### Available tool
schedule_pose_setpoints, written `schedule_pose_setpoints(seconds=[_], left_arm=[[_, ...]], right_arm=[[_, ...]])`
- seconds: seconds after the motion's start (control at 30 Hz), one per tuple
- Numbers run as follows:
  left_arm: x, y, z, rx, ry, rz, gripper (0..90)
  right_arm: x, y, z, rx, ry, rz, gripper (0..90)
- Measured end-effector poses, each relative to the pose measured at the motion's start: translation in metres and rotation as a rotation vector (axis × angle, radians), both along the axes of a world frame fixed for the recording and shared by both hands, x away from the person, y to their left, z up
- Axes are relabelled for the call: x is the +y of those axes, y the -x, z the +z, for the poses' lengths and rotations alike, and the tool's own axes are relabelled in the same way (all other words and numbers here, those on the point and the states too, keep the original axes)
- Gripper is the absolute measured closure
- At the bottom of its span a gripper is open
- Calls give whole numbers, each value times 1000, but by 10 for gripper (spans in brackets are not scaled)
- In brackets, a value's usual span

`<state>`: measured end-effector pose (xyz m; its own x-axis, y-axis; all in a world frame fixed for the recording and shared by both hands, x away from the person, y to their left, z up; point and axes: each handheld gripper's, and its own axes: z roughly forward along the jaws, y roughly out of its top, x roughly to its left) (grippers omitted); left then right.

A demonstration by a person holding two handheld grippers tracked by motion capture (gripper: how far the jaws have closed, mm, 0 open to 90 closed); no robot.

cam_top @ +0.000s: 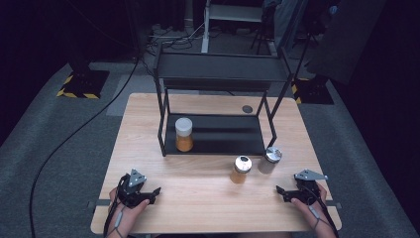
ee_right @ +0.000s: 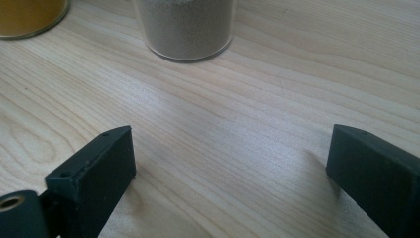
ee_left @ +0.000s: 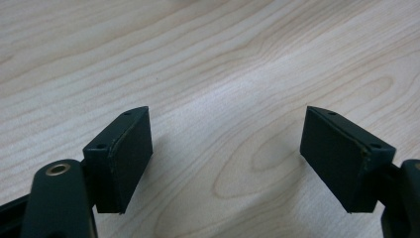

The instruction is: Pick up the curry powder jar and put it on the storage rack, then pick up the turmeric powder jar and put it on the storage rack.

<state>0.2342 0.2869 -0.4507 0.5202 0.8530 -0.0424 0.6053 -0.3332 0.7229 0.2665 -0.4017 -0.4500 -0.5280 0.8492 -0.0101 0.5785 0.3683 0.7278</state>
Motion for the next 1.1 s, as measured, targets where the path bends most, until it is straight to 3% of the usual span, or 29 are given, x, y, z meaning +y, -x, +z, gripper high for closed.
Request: schedule_pose_setpoints(seconds=[0.43, 1.1], left_arm=[[0, -1, 0, 0, -34, -30, 111], [0, -2, 0, 2, -34, -28, 95]], right_arm=[[0, 0, 0, 1, 0, -3, 50], [-1, 2, 0, 0, 2, -2, 50]])
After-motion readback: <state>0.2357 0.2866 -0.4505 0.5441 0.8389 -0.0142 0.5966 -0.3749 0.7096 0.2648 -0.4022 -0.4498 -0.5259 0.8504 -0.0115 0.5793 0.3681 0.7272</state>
